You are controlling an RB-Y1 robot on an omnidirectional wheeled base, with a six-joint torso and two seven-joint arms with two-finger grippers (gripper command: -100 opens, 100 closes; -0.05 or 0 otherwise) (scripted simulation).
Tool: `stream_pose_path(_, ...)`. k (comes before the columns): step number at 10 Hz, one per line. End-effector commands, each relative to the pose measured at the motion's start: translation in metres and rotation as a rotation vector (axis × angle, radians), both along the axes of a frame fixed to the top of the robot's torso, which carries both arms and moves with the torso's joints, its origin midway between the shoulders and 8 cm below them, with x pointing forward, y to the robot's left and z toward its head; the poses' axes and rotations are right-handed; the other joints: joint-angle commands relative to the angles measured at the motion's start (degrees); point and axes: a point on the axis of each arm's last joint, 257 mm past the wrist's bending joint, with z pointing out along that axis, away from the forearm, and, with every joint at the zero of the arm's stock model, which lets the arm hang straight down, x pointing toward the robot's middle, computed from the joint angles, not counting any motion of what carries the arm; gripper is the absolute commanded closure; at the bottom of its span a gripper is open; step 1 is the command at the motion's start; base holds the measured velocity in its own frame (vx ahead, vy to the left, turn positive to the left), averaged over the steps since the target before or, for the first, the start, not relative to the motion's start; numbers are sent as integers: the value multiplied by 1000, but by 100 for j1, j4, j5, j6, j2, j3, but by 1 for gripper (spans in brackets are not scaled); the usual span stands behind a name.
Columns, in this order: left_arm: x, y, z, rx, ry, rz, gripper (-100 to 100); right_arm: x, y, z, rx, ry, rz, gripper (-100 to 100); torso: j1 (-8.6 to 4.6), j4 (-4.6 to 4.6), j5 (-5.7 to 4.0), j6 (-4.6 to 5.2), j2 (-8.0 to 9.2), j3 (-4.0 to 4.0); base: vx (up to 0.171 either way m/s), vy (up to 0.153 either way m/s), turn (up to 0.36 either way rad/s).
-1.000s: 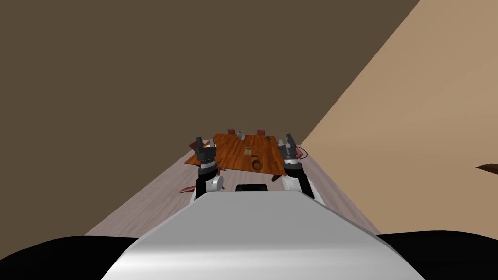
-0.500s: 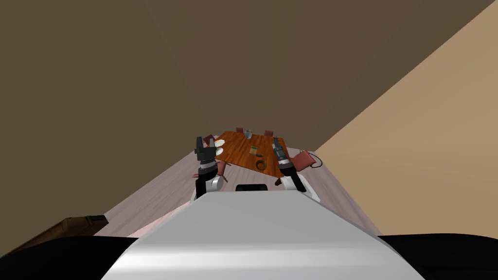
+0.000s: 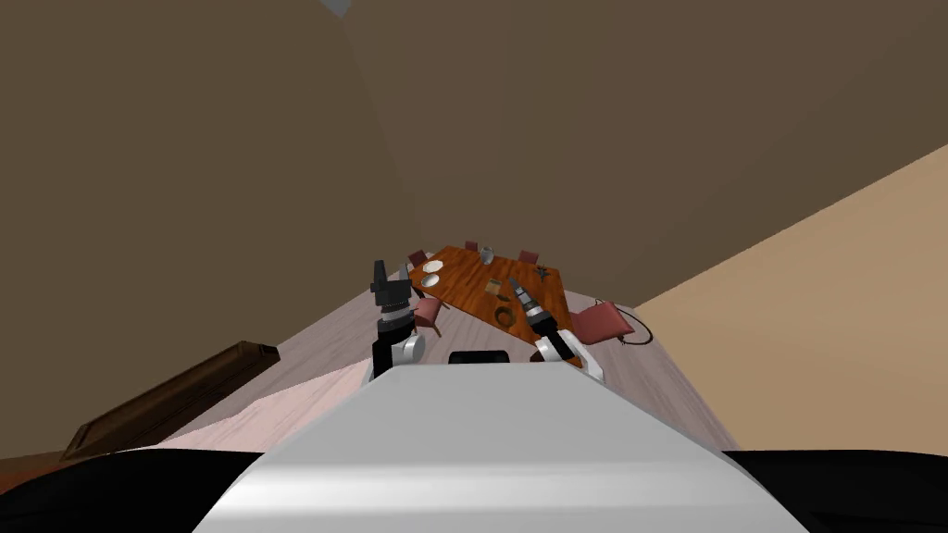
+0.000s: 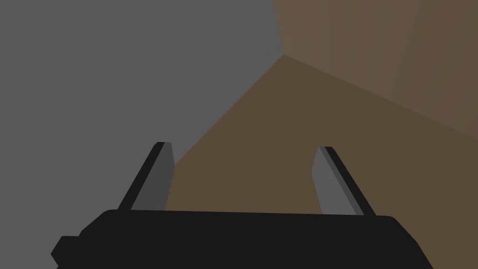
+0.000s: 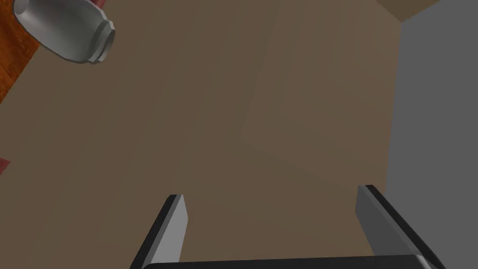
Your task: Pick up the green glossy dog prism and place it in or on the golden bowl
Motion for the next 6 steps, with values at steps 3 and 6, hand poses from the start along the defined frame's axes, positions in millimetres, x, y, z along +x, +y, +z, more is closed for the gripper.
stream_pose_path(3, 0, 0, 0, 0, 0, 0, 0, 4, -2, -61, -202, 97, 21, -100, -3, 0, -1, 3, -1, 0, -21, -31, 365)
stream_pose_path(6, 0, 0, 0, 0, 0, 0, 0, 2, -13, -100, -287, 164, 23, -100, 3, -1, 1, 0, -7, -4, -10, -16, 208)
